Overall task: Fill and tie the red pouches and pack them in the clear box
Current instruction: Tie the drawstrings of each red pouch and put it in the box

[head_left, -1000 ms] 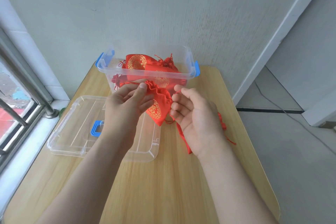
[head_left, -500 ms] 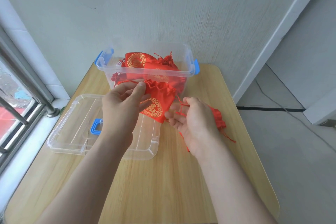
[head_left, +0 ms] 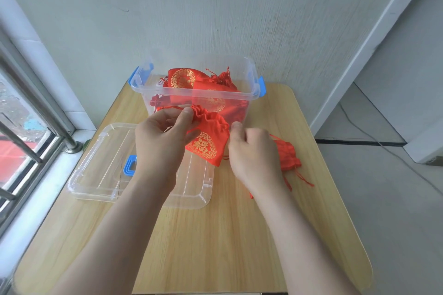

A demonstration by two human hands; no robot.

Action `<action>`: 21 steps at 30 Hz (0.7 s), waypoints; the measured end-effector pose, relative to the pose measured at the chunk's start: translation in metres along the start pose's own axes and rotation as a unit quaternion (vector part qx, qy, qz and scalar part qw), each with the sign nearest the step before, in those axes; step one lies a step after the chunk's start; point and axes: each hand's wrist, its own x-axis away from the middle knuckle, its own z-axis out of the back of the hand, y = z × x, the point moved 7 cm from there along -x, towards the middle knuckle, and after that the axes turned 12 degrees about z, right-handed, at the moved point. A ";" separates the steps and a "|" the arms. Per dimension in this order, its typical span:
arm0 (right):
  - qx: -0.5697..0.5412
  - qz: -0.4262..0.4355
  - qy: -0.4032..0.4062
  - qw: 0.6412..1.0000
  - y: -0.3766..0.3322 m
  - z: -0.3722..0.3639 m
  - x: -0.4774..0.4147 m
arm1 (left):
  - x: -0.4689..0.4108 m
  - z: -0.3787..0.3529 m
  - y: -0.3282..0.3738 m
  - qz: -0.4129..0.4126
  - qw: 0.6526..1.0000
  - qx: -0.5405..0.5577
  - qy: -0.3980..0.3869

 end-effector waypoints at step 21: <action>-0.421 -0.197 0.139 0.874 0.045 0.000 0.007 | -0.016 -0.003 -0.033 0.185 0.944 0.269 -0.051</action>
